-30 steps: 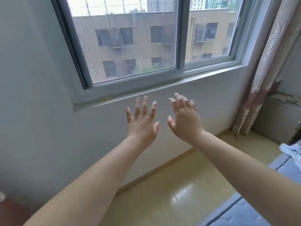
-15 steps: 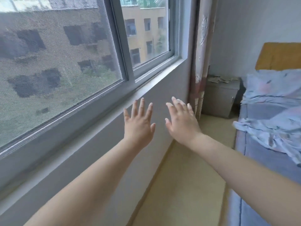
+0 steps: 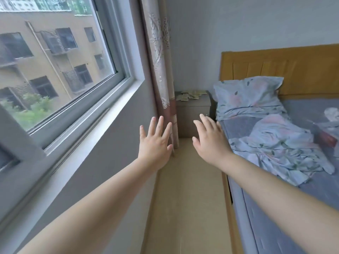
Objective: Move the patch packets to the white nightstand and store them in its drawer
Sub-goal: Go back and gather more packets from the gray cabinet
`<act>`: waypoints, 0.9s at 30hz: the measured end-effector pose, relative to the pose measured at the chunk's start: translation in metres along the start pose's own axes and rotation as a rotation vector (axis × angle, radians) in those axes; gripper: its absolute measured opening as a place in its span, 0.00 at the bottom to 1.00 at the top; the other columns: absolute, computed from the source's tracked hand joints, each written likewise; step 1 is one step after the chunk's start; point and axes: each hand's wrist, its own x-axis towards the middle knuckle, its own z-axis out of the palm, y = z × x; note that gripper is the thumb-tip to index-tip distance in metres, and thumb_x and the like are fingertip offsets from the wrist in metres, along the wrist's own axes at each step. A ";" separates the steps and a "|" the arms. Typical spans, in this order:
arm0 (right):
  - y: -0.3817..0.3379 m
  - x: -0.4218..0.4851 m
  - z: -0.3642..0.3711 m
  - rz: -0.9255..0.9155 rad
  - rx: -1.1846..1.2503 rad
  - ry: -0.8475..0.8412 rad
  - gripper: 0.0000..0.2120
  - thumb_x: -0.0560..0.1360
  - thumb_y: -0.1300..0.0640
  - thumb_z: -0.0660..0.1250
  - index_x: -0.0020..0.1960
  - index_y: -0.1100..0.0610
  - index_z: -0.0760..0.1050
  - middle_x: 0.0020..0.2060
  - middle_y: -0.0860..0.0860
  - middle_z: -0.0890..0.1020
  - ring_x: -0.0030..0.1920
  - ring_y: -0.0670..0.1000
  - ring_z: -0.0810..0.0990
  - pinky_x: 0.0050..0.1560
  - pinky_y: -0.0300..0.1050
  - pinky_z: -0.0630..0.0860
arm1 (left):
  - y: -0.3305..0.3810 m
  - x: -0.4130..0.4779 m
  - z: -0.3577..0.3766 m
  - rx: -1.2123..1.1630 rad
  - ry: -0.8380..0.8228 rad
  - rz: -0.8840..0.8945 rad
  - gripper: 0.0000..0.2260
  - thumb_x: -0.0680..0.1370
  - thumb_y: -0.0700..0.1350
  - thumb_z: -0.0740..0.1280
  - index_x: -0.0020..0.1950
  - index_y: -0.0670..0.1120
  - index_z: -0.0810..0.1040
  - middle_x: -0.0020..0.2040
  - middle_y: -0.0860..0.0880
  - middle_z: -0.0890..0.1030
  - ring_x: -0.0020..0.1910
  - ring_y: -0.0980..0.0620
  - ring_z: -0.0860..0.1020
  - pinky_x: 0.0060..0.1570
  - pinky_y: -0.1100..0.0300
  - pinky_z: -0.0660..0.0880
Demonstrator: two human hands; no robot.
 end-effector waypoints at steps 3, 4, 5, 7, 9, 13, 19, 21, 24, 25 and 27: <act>0.039 0.054 0.024 0.067 -0.028 -0.007 0.24 0.74 0.54 0.65 0.67 0.62 0.70 0.70 0.62 0.67 0.70 0.62 0.66 0.67 0.62 0.64 | 0.005 0.077 0.020 -0.024 0.015 0.060 0.31 0.81 0.55 0.54 0.79 0.50 0.42 0.79 0.47 0.41 0.77 0.44 0.38 0.72 0.39 0.43; 0.049 0.071 0.032 0.082 -0.033 -0.010 0.24 0.75 0.54 0.65 0.68 0.62 0.69 0.71 0.61 0.67 0.70 0.61 0.66 0.67 0.62 0.64 | 0.007 0.099 0.028 -0.034 0.017 0.076 0.31 0.81 0.55 0.55 0.79 0.50 0.42 0.79 0.47 0.41 0.77 0.44 0.39 0.72 0.39 0.44; 0.058 0.087 0.040 0.094 -0.037 -0.012 0.24 0.75 0.54 0.65 0.68 0.62 0.69 0.71 0.61 0.67 0.71 0.61 0.65 0.68 0.61 0.64 | 0.008 0.122 0.036 -0.042 0.019 0.091 0.31 0.81 0.55 0.55 0.79 0.50 0.42 0.79 0.47 0.41 0.77 0.44 0.39 0.72 0.39 0.44; 0.075 0.121 0.059 0.114 -0.044 -0.017 0.24 0.75 0.54 0.64 0.69 0.61 0.68 0.71 0.60 0.66 0.71 0.61 0.64 0.69 0.61 0.62 | 0.008 0.167 0.054 -0.049 0.017 0.125 0.31 0.81 0.56 0.55 0.79 0.50 0.42 0.79 0.47 0.40 0.77 0.45 0.39 0.72 0.39 0.44; 0.091 0.157 0.080 0.133 -0.052 -0.030 0.24 0.75 0.54 0.64 0.69 0.61 0.68 0.72 0.60 0.65 0.72 0.60 0.63 0.69 0.61 0.62 | 0.003 0.214 0.071 -0.055 0.024 0.157 0.31 0.81 0.56 0.55 0.79 0.50 0.42 0.79 0.46 0.41 0.77 0.45 0.39 0.72 0.38 0.45; 0.122 0.246 0.126 0.156 -0.098 -0.047 0.25 0.78 0.52 0.60 0.72 0.58 0.63 0.75 0.57 0.60 0.75 0.57 0.57 0.73 0.59 0.56 | -0.015 0.321 0.102 -0.073 0.070 0.204 0.32 0.81 0.55 0.56 0.79 0.50 0.41 0.79 0.46 0.41 0.77 0.44 0.40 0.72 0.39 0.46; 0.173 0.386 0.179 0.240 -0.131 -0.070 0.25 0.78 0.52 0.61 0.72 0.59 0.63 0.75 0.57 0.61 0.74 0.57 0.58 0.72 0.58 0.56 | -0.034 0.496 0.141 -0.153 0.065 0.288 0.35 0.79 0.56 0.58 0.79 0.49 0.41 0.79 0.45 0.44 0.77 0.43 0.43 0.72 0.40 0.49; 0.196 0.427 0.192 0.274 -0.153 -0.087 0.25 0.78 0.51 0.60 0.73 0.58 0.62 0.75 0.57 0.60 0.75 0.57 0.58 0.72 0.58 0.56 | -0.032 0.551 0.154 -0.149 0.055 0.327 0.35 0.79 0.56 0.58 0.79 0.49 0.42 0.79 0.45 0.44 0.77 0.43 0.43 0.72 0.40 0.49; 0.236 0.476 0.210 0.315 -0.210 -0.137 0.26 0.79 0.51 0.57 0.75 0.58 0.58 0.76 0.56 0.57 0.75 0.56 0.55 0.73 0.56 0.53 | -0.021 0.622 0.176 -0.166 0.021 0.347 0.35 0.79 0.56 0.58 0.79 0.49 0.41 0.79 0.46 0.43 0.77 0.43 0.43 0.72 0.39 0.48; 0.251 0.492 0.216 0.325 -0.221 -0.140 0.26 0.79 0.51 0.57 0.75 0.58 0.58 0.76 0.56 0.57 0.75 0.56 0.56 0.73 0.56 0.53 | -0.014 0.644 0.184 -0.169 0.013 0.357 0.35 0.79 0.56 0.58 0.79 0.49 0.41 0.79 0.46 0.43 0.77 0.43 0.42 0.72 0.39 0.48; 0.284 0.522 0.231 0.333 -0.233 -0.152 0.26 0.79 0.51 0.57 0.75 0.58 0.58 0.76 0.56 0.57 0.75 0.56 0.56 0.73 0.56 0.53 | 0.002 0.691 0.202 -0.177 0.003 0.378 0.35 0.79 0.56 0.57 0.79 0.49 0.41 0.79 0.45 0.42 0.77 0.42 0.42 0.72 0.39 0.47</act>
